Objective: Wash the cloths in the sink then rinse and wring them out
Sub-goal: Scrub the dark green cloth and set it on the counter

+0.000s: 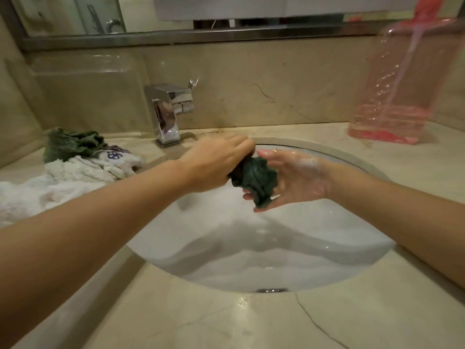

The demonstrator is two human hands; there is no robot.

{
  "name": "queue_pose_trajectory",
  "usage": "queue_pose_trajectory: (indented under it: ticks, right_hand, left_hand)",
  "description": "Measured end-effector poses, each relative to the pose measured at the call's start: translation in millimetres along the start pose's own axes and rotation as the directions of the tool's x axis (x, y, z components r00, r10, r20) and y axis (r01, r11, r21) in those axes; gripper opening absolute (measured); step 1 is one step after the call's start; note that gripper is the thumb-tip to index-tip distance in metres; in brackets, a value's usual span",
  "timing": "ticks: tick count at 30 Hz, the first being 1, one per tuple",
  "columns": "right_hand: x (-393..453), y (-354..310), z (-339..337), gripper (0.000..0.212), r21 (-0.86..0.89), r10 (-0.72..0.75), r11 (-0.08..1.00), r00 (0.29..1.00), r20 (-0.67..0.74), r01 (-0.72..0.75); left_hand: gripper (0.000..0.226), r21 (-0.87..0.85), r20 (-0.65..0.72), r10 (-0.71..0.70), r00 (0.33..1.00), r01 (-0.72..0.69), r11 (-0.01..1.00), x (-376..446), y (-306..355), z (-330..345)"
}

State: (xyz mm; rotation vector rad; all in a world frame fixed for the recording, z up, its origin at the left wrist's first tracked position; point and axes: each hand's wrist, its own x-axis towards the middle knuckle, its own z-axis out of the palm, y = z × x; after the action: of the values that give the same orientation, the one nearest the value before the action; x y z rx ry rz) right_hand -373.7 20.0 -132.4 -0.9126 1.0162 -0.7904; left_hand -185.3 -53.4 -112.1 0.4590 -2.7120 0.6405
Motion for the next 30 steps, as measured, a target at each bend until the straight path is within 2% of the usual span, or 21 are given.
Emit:
queue_pose_trajectory:
  ticks: [2, 3, 4, 6, 7, 8, 10, 11, 12, 14, 16, 18, 19, 20, 22, 23, 25, 28, 30]
  right_hand:
    - [-1, 0, -3, 0.087, -0.037, 0.088, 0.996, 0.989, 0.122, -0.084]
    - [-2, 0, -2, 0.079, -0.123, 0.141, 0.985, 0.977, 0.162, -0.121]
    - [-1, 0, 1, 0.061, -0.241, 0.192, 0.959, 0.968, 0.163, -0.150]
    - [2, 3, 13, 0.021, -0.493, 0.237, 0.849, 0.971, 0.030, -0.192]
    - [6, 5, 19, 0.018, -0.611, 0.206, 0.763, 0.975, -0.078, -0.210]
    - [11, 7, 23, 0.025, -0.728, 0.128, 0.646, 0.973, -0.193, -0.229]
    - [23, 10, 33, 0.028, -0.890, -0.109, 0.345, 0.929, -0.354, -0.298]
    - [29, 12, 36, 0.025, -0.925, -0.259, 0.179, 0.891, -0.374, -0.336]
    - [34, 13, 39, 0.018, -0.930, -0.397, 0.028, 0.850, -0.346, -0.366]
    - [39, 11, 43, 0.007, -0.903, -0.561, -0.211, 0.803, -0.201, -0.374]
    - [45, 4, 42, 0.014, -0.858, -0.598, -0.367, 0.798, -0.079, -0.360]
    - [54, -4, 40, 0.018, -0.830, -0.621, -0.436, 0.784, -0.002, -0.348]
    - [60, -6, 38, 0.016, -0.810, -0.661, -0.475, 0.747, 0.070, -0.345]
    - [66, -9, 38, 0.019, -0.788, -0.696, -0.510, 0.705, 0.140, -0.346]
    - [78, -12, 38, 0.037, -0.812, -0.744, -0.493, 0.636, 0.208, -0.312]
    - [86, -14, 34, 0.039, -0.823, -0.767, -0.490, 0.591, 0.251, -0.287]
    - [98, -17, 34, 0.034, -0.831, -0.777, -0.503, 0.545, 0.314, -0.238]
    - [108, -26, 41, 0.032, -0.856, -0.770, -0.489, 0.543, 0.335, -0.166]
    - [114, -33, 49, 0.032, -0.847, -0.765, -0.490, 0.568, 0.305, -0.205]
  left_hand:
    - [0.025, 0.050, -0.091, 0.226, 0.970, -0.223, 0.974, -1, 3, -2]
    - [0.023, 0.063, -0.108, 0.281, 0.954, -0.276, 0.959, -2, 4, -2]
    - [0.023, 0.067, -0.097, 0.295, 0.950, -0.290, 0.955, -2, 6, -2]
    - [0.026, 0.118, -0.010, 0.243, 0.970, -0.241, 0.963, -3, 15, 0]
    - [0.023, 0.166, 0.099, 0.174, 0.980, -0.189, 0.968, -3, 20, 0]
    - [0.017, 0.202, 0.220, 0.065, 0.973, -0.111, 0.973, -2, 25, 3]
    - [0.009, 0.177, 0.370, -0.190, 0.909, 0.133, 0.975, -1, 34, 10]
    - [0.008, 0.111, 0.411, -0.303, 0.860, 0.283, 0.953, 0, 36, 15]
    - [0.010, 0.010, 0.442, -0.396, 0.805, 0.437, 0.900, 0, 37, 20]
    - [0.009, -0.260, 0.510, -0.482, 0.712, 0.662, 0.703, 0, 34, 26]
    - [0.007, -0.497, 0.591, -0.460, 0.663, 0.748, 0.440, -3, 30, 26]
    - [0.026, -0.627, 0.684, -0.369, 0.629, 0.766, 0.142, -5, 22, 22]
    - [0.033, -0.657, 0.714, -0.313, 0.626, 0.754, 0.007, -7, 16, 21]
    - [0.037, -0.671, 0.727, -0.272, 0.630, 0.736, -0.089, -10, 11, 21]
    - [0.038, -0.676, 0.736, -0.233, 0.635, 0.706, -0.210, -15, 1, 21]
    - [0.037, -0.679, 0.735, -0.236, 0.636, 0.694, -0.242, -17, -4, 20]
    - [0.034, -0.699, 0.714, -0.284, 0.640, 0.666, -0.259, -21, -12, 21]
    - [0.025, -0.723, 0.662, -0.462, 0.590, 0.665, -0.187, -23, -18, 25]
    - [0.020, -0.742, 0.616, -0.587, 0.525, 0.637, -0.209, -22, -20, 30]
